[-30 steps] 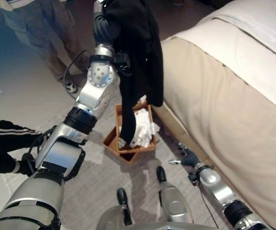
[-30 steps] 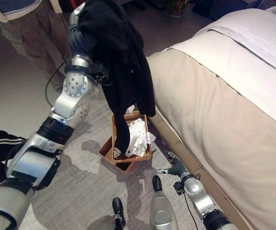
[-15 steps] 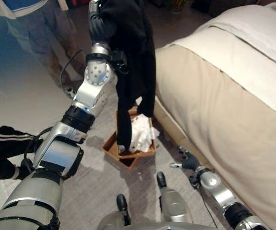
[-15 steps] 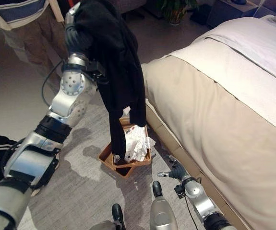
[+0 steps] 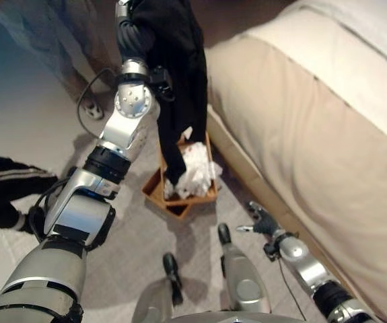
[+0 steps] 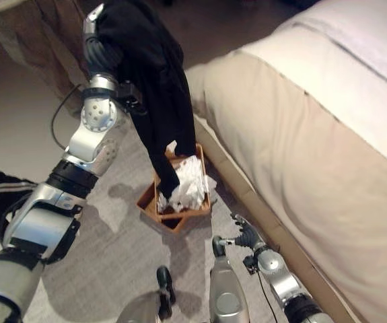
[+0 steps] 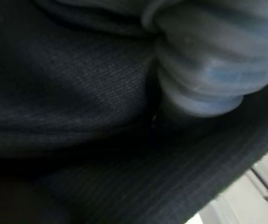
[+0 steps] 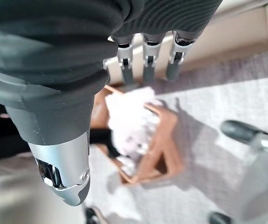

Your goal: Pick up clothes into the bucket

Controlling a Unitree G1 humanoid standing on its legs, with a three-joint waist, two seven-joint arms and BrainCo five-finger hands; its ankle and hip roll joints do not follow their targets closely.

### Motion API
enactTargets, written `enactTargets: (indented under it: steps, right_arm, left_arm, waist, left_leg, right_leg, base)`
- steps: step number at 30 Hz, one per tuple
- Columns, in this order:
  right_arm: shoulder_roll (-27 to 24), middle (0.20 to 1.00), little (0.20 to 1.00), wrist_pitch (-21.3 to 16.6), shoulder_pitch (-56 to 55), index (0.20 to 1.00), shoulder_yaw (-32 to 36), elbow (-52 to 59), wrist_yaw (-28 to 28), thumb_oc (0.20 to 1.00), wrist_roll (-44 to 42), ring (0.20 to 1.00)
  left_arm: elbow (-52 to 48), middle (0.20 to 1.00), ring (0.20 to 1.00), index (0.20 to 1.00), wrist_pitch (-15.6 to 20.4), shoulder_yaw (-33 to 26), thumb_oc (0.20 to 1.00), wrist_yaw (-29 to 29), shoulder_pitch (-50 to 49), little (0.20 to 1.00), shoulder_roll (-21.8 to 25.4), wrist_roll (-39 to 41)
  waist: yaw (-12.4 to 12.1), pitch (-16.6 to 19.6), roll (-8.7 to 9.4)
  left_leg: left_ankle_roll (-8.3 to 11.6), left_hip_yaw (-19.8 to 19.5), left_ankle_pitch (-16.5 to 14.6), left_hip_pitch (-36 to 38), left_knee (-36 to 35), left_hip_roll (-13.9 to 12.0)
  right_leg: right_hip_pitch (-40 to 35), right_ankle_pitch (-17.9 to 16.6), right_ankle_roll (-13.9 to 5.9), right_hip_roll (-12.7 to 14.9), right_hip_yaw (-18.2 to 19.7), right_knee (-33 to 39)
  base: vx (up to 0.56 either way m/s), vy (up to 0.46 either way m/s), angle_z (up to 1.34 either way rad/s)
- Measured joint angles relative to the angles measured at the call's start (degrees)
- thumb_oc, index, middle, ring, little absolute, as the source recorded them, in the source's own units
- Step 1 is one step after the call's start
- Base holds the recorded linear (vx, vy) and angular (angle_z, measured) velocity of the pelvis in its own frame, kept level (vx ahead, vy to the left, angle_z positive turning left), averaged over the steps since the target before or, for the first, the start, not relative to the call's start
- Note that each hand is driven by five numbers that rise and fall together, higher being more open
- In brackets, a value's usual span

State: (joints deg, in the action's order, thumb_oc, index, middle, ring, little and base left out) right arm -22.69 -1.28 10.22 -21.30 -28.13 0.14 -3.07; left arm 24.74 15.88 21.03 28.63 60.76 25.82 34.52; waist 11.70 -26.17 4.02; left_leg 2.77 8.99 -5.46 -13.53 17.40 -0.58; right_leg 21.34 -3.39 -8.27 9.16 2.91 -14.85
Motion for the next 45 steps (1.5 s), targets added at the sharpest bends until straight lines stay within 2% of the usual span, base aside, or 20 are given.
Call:
enactTargets:
  steps: [2,4,7,12,16,17,23,28,37,42,45]
  right_arm:
    - [-0.1,1.000,1.000,-0.2,2.0,1.000,-0.3,0.0,-0.7,1.000,-0.6,1.000]
    - [-0.3,1.000,1.000,-0.5,3.3,1.000,-1.0,0.0,-1.2,1.000,-1.0,1.000]
    - [-0.4,1.000,1.000,-1.1,6.1,1.000,-2.7,0.1,-2.3,1.000,-1.2,1.000]
    - [-0.6,1.000,1.000,-2.4,9.4,1.000,-6.4,0.2,-4.2,1.000,-2.3,1.000]
    - [-0.6,1.000,1.000,-3.1,12.5,1.000,-6.8,0.5,-5.2,1.000,-3.2,1.000]
    - [-0.8,1.000,1.000,-3.2,13.0,1.000,-6.7,0.7,-5.7,1.000,-3.3,1.000]
    - [-1.0,1.000,1.000,-4.1,13.8,1.000,-6.8,1.3,-7.0,1.000,-3.4,1.000]
    - [-1.0,1.000,1.000,-4.3,14.4,1.000,-6.9,1.8,-7.1,1.000,-4.4,1.000]
    - [-1.3,1.000,1.000,-4.9,15.2,1.000,-7.7,2.9,-8.2,1.000,-4.7,1.000]
    - [-1.4,1.000,1.000,-5.1,15.4,1.000,-8.5,3.2,-8.2,1.000,-4.6,1.000]
    - [-1.5,1.000,1.000,-5.1,15.4,1.000,-8.6,3.6,-8.2,1.000,-4.4,1.000]
  left_arm:
    - [1.7,0.200,0.200,0.200,-0.1,-0.1,0.200,0.1,-0.3,0.200,0.0,0.0]
    - [2.2,0.200,0.200,0.200,-0.3,-0.3,0.200,0.2,-0.6,0.200,0.1,0.0]
    - [4.0,0.200,0.200,0.200,-0.4,-1.9,0.200,0.2,-0.9,0.200,0.2,0.0]
    - [4.8,0.200,0.200,0.200,-0.3,-3.8,0.200,1.0,-0.7,0.200,0.6,0.1]
    - [6.1,0.200,0.200,0.200,0.1,-4.0,0.200,1.9,1.0,0.200,1.9,0.1]
    - [6.4,0.200,0.200,0.200,0.0,-4.1,0.200,2.4,1.0,0.200,2.1,0.1]
    - [9.9,0.200,0.200,0.200,0.1,-4.3,0.200,2.8,1.0,0.200,3.2,0.2]
    - [13.9,0.200,0.200,0.200,-0.5,-4.3,0.200,2.9,1.0,0.200,3.5,1.4]
    - [19.2,0.200,0.200,0.200,-1.0,-4.3,0.200,2.0,1.0,0.200,4.9,3.3]
    - [26.1,0.200,0.200,0.200,-4.3,-4.0,0.200,0.3,0.8,0.200,4.9,2.0]
    - [26.5,0.200,0.200,0.200,-5.4,-4.1,0.200,0.0,0.4,0.200,4.5,1.0]
  waist:
    - [-0.2,-2.3,-0.07]
    - [-0.2,-3.1,-0.03]
    - [-0.2,-3.2,-0.07]
    - [-0.4,-3.8,-0.58]
    - [-0.9,-4.1,-1.03]
    - [-1.6,-4.3,-1.25]
    - [-2.2,-4.5,-1.41]
    - [-3.2,-4.5,-1.44]
    - [-3.1,-4.5,-1.46]
    - [-2.8,-4.5,-1.46]
    - [-2.8,-4.5,-1.46]
  left_leg:
    - [-0.06,-0.4,-1.5,-4.6,5.5,-1.2]
    - [-0.18,-0.9,-3.1,-8.2,9.0,-2.0]
    - [-0.15,-1.2,-4.7,-14.5,14.8,-3.5]
    - [0.07,-1.6,-7.1,-19.6,21.0,-4.7]
    - [-0.22,-2.2,-9.8,-26.4,28.2,-6.1]
    - [-0.31,-2.2,-10.9,-28.6,31.0,-6.8]
    - [-0.31,-3.1,-12.7,-35.5,37.8,-7.2]
    - [-0.32,-3.5,-13.6,-39.5,41.2,-7.9]
    - [-0.68,-4.0,-14.2,-45.4,45.1,-8.2]
    - [-1.27,-3.6,-14.8,-46.6,45.8,-8.2]
    - [-1.62,-3.0,-15.0,-47.0,45.9,-8.3]
  right_leg:
    - [3.9,0.7,0.74,-0.6,0.0,-4.2]
    - [7.2,1.9,1.67,-1.2,-0.1,-6.8]
    - [13.3,2.8,2.47,-2.4,0.1,-11.3]
    - [18.7,4.6,3.04,-3.5,0.3,-16.8]
    - [25.6,6.4,3.55,-4.6,0.7,-23.7]
    - [28.0,6.9,4.17,-5.2,1.1,-26.1]
    - [35.4,9.4,4.74,-5.3,1.2,-34.0]
    - [39.5,9.7,4.79,-6.2,1.5,-36.5]
    - [45.1,9.7,4.79,-6.9,1.7,-39.2]
    - [46.5,9.7,4.78,-7.0,2.2,-39.5]
    - [47.2,9.7,4.78,-7.0,2.7,-39.5]
  base:
    - [-0.10,-0.065,0.03]
    - [-0.08,-0.047,0.01]
    - [-0.06,-0.039,-0.10]
    - [0.01,-0.027,-0.12]
    - [-0.02,-0.033,-0.10]
    - [-0.03,-0.037,-0.13]
    - [-0.01,-0.017,0.01]
    - [-0.01,-0.001,-0.08]
    - [0.00,0.010,-0.02]
    - [-0.02,0.035,-0.06]
    - [-0.01,0.022,-0.05]
